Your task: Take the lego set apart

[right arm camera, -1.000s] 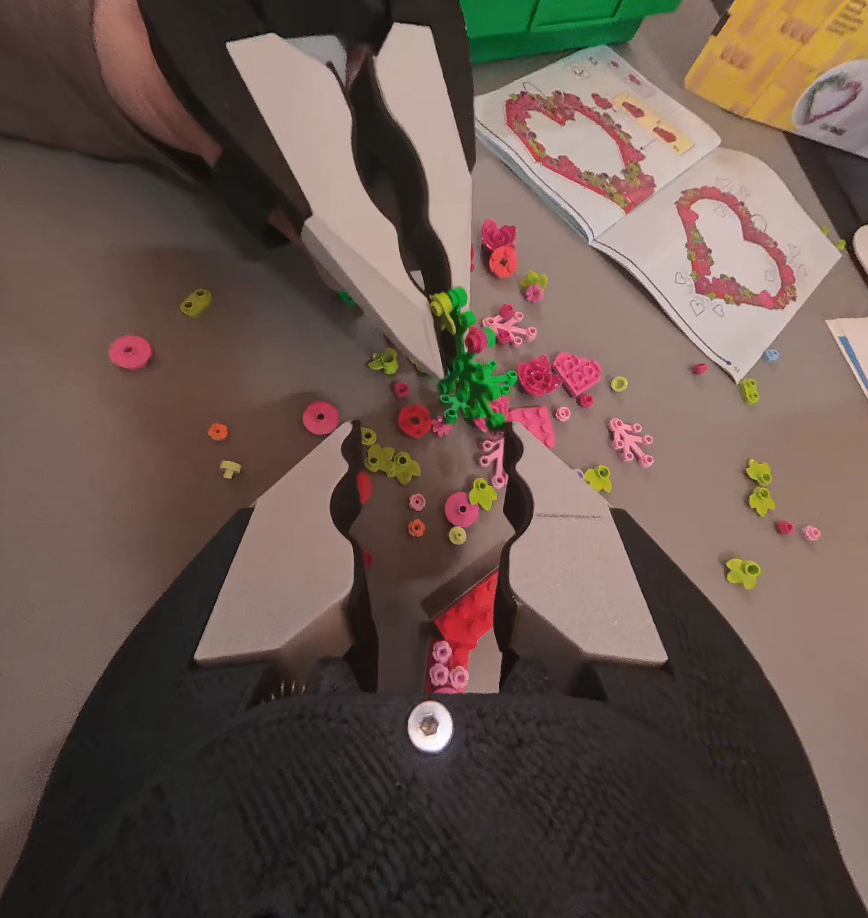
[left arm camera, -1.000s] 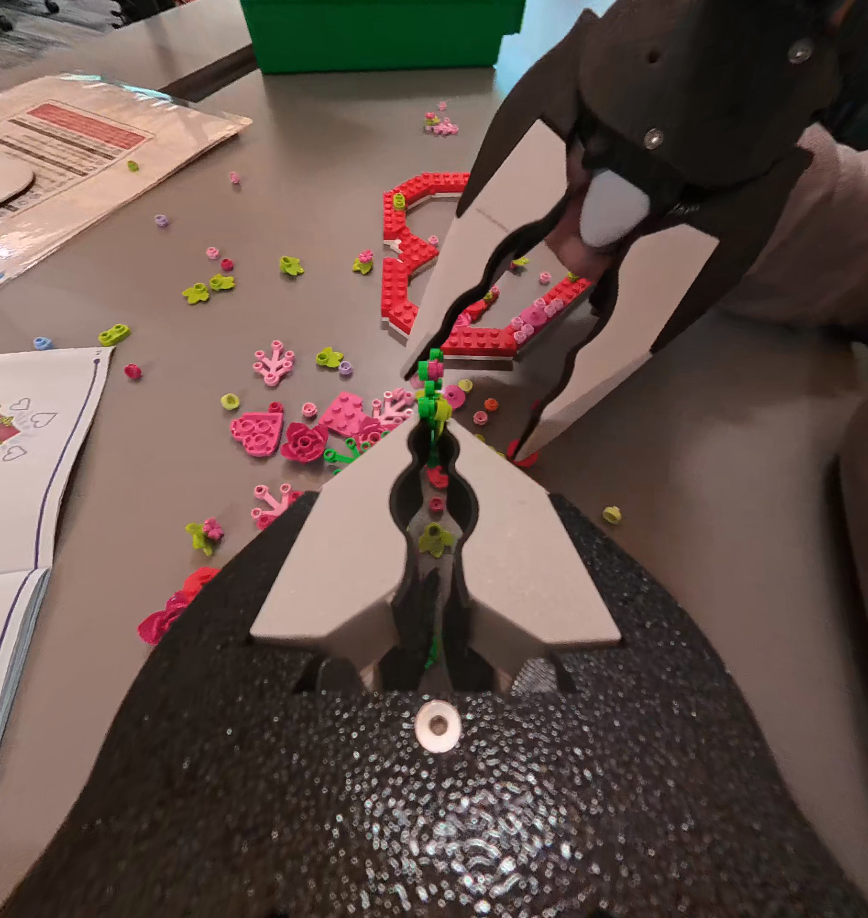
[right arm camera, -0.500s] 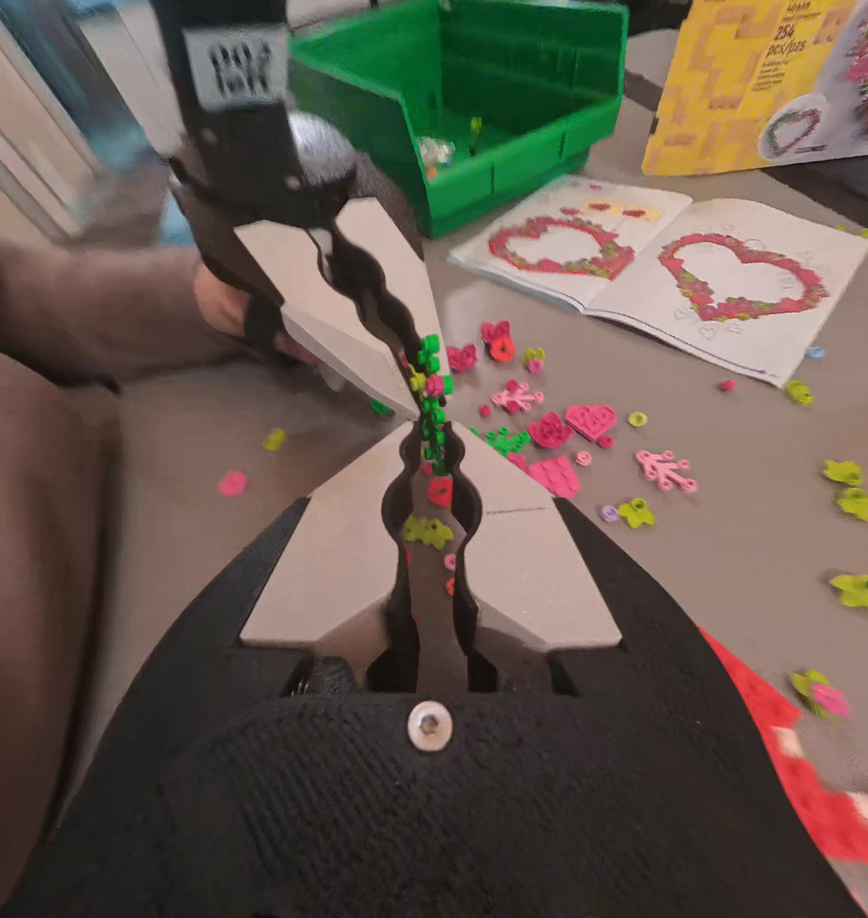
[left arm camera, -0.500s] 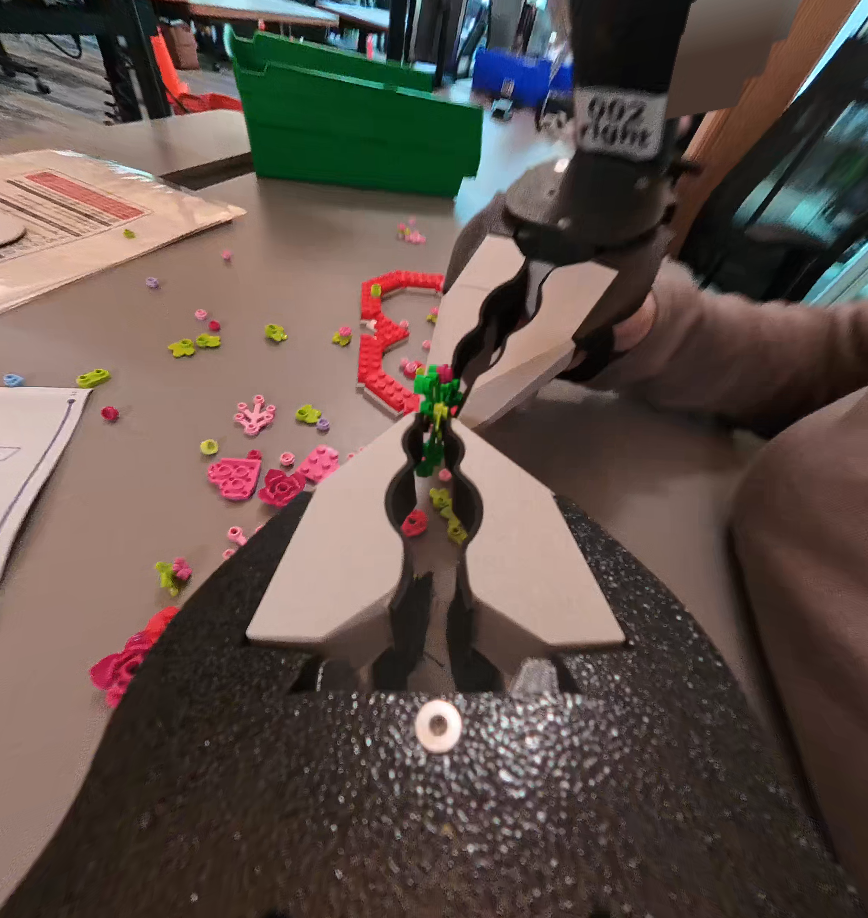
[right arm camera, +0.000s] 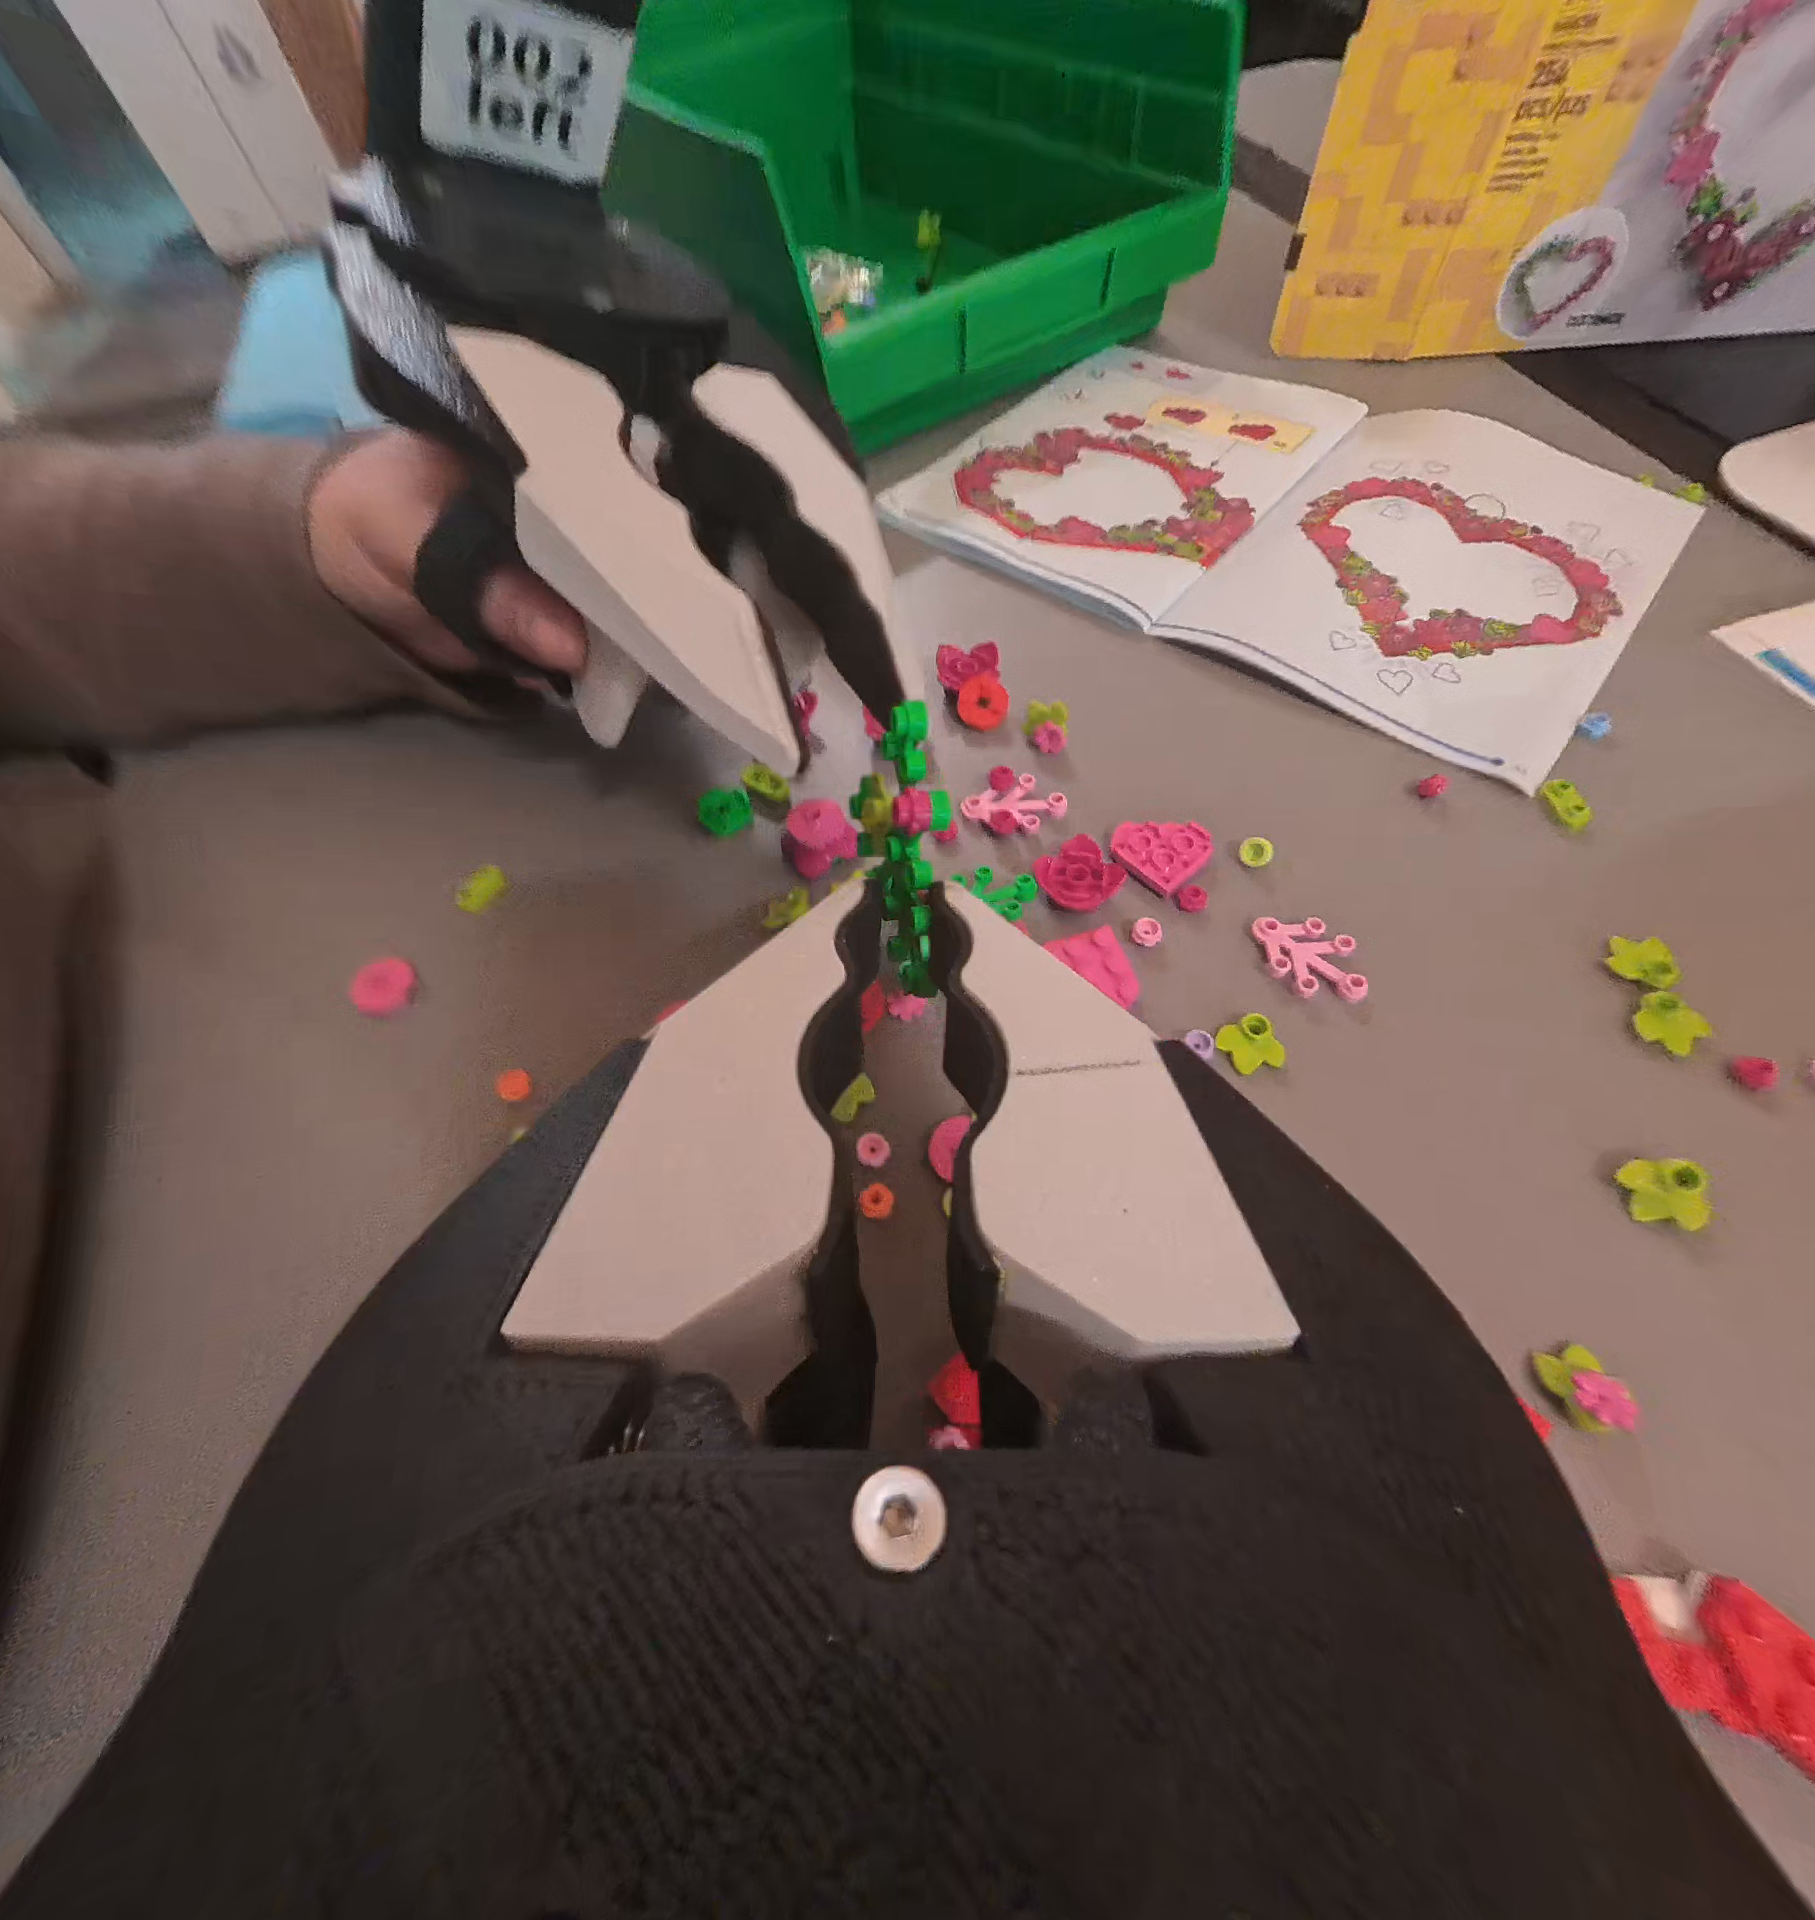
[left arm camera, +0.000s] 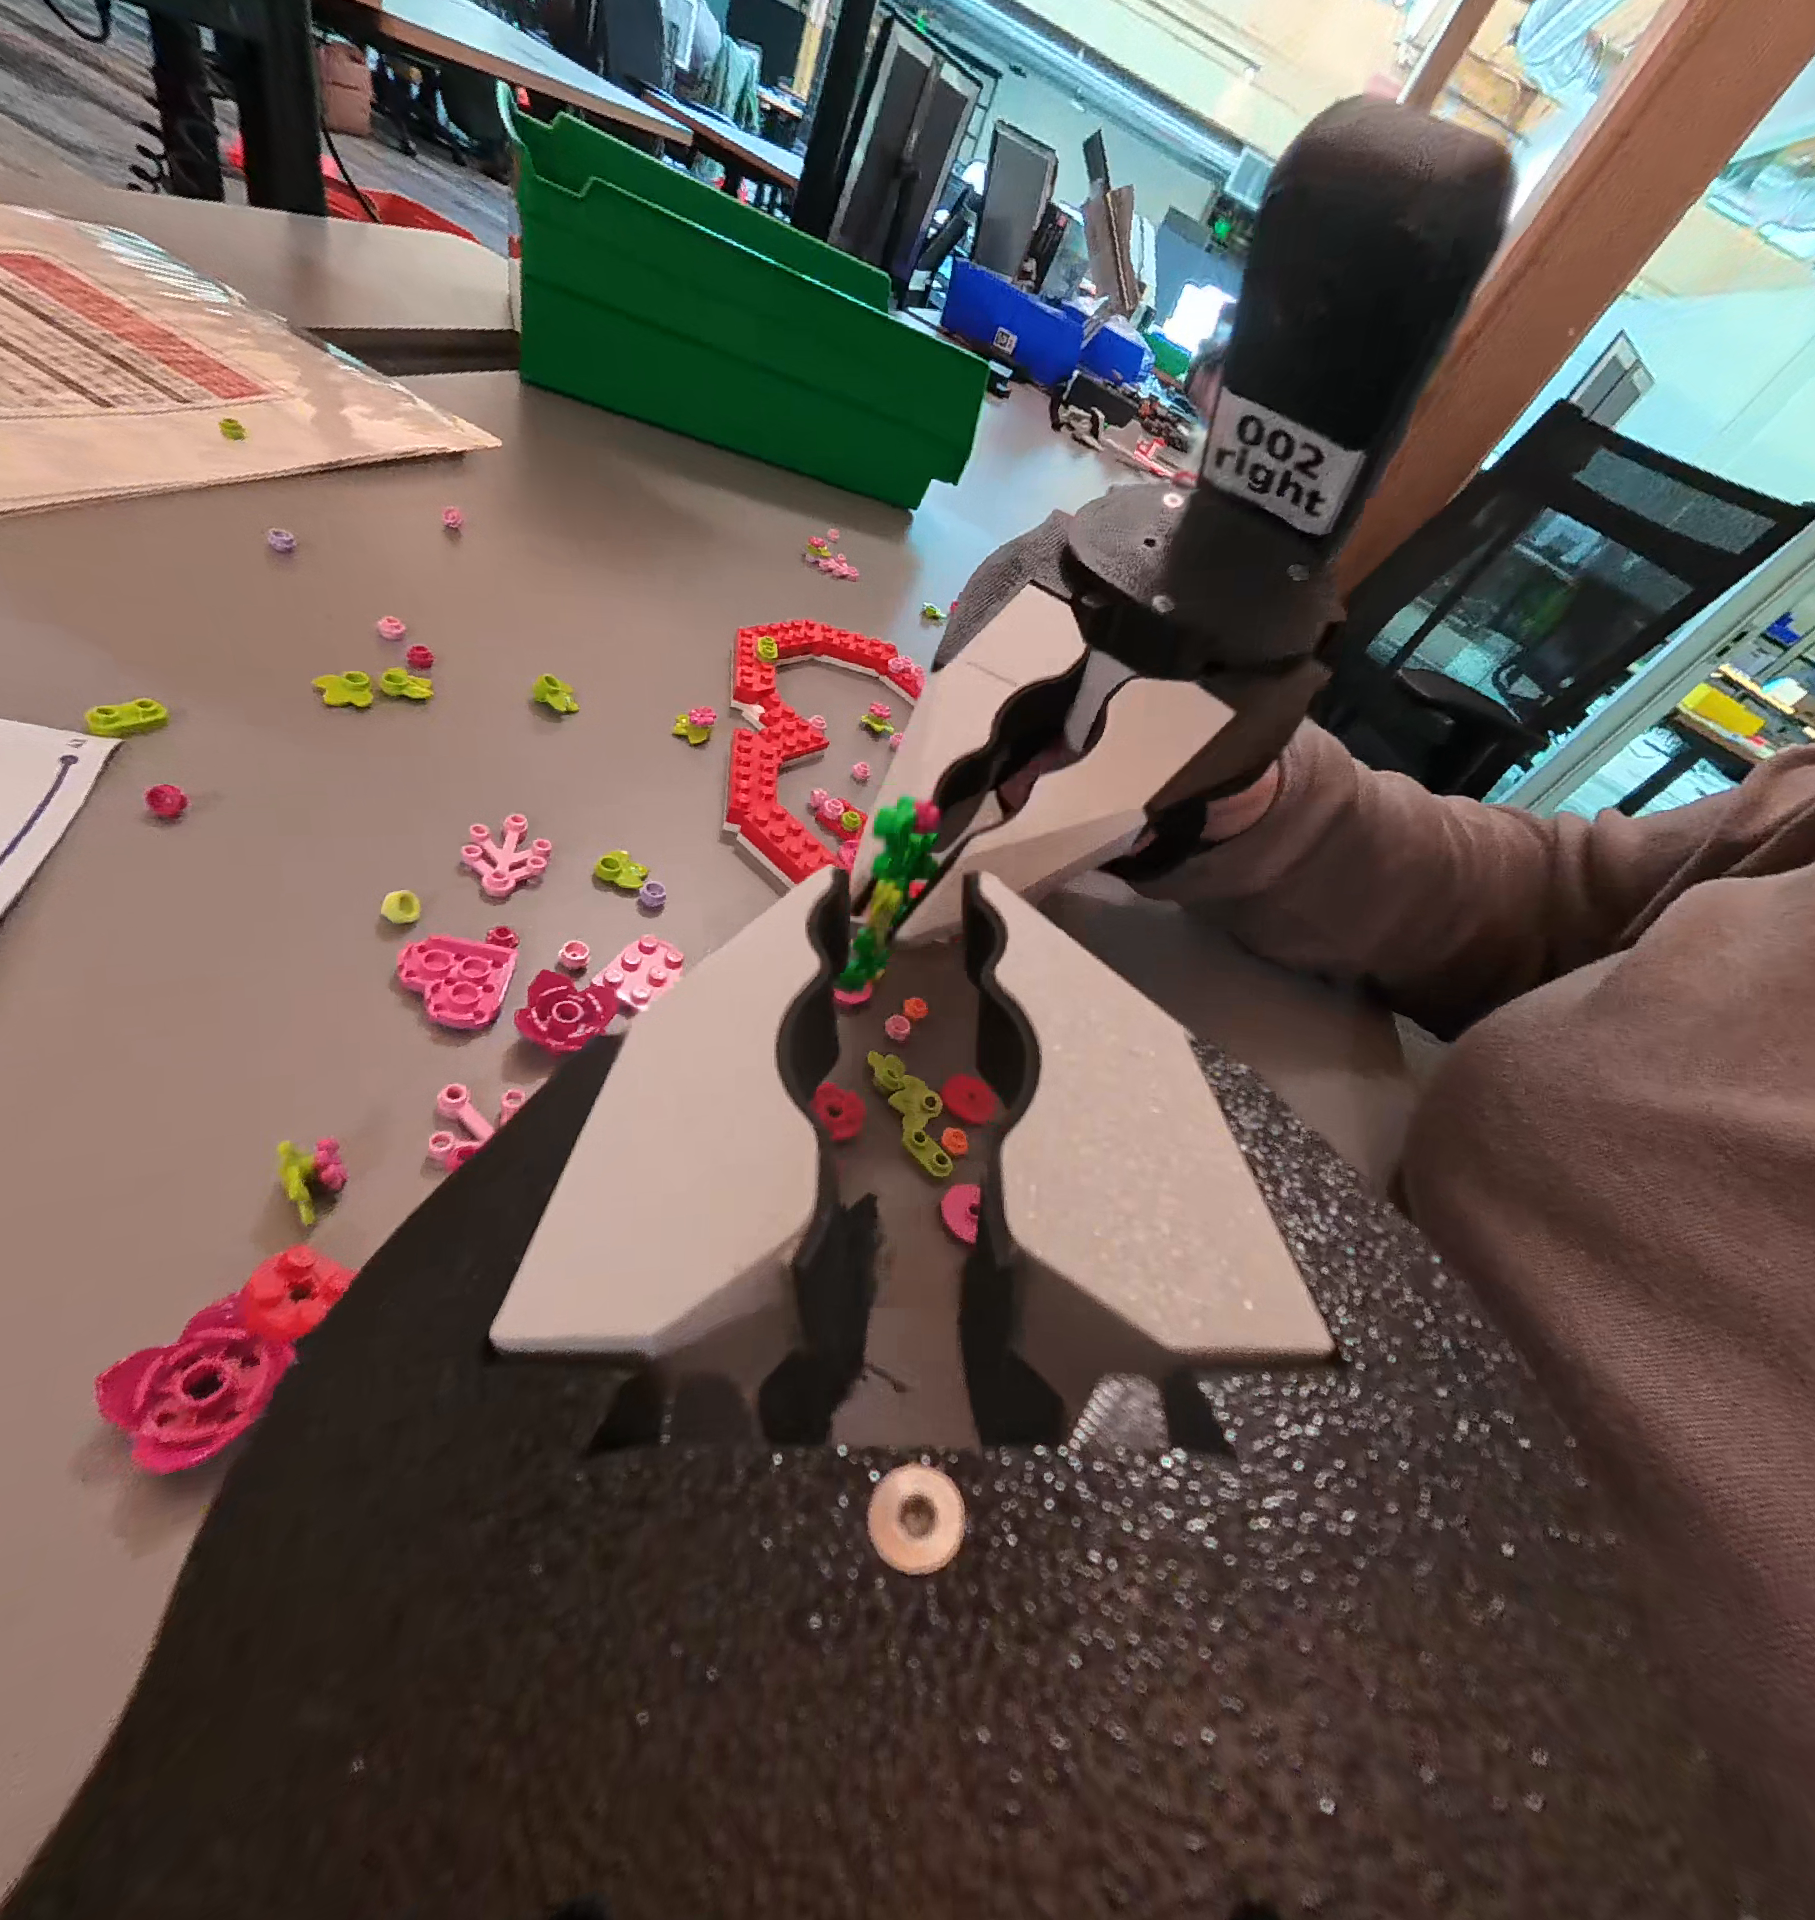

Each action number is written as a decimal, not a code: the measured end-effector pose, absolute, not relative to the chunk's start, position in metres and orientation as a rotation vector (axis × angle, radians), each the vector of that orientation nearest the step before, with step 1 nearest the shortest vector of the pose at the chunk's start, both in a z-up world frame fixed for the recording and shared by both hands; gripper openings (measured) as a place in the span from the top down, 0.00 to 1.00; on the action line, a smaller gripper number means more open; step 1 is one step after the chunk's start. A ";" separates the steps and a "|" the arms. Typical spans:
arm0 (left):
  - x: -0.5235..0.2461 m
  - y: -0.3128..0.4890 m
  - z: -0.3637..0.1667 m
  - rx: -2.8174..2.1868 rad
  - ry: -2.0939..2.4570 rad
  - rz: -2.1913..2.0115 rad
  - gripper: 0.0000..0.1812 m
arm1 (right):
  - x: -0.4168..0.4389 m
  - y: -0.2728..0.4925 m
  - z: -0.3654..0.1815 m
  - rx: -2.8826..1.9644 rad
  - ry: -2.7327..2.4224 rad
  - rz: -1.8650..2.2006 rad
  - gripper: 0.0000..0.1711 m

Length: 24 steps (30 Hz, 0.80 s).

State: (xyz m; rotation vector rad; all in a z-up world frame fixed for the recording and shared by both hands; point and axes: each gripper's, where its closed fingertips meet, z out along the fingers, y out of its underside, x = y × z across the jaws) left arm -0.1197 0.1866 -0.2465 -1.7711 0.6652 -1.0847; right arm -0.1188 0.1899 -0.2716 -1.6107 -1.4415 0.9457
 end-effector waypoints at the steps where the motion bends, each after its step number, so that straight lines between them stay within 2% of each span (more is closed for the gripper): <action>1: -0.118 0.186 -0.248 -1.773 0.678 -1.076 0.90 | -0.119 0.188 -0.274 -1.586 -1.486 0.895 0.96; 4: -0.114 0.182 -0.252 -1.769 0.743 -1.049 0.98 | -0.121 0.183 -0.280 -1.528 -1.575 0.777 0.96; 6: -0.113 0.181 -0.254 -1.775 0.761 -1.025 0.98 | -0.121 0.186 -0.281 -1.534 -1.563 0.739 0.96; 10: -0.119 0.185 -0.252 -1.778 0.747 -0.945 0.99 | -0.120 0.196 -0.270 -1.504 -1.478 0.679 0.85; 15: -0.123 0.190 -0.257 -1.824 0.699 -0.930 0.99 | -0.125 0.192 -0.254 -1.391 -1.464 0.580 0.88; 24: -0.119 0.187 -0.260 -1.832 0.719 -0.941 0.99 | -0.125 0.193 -0.259 -1.364 -1.511 0.451 0.97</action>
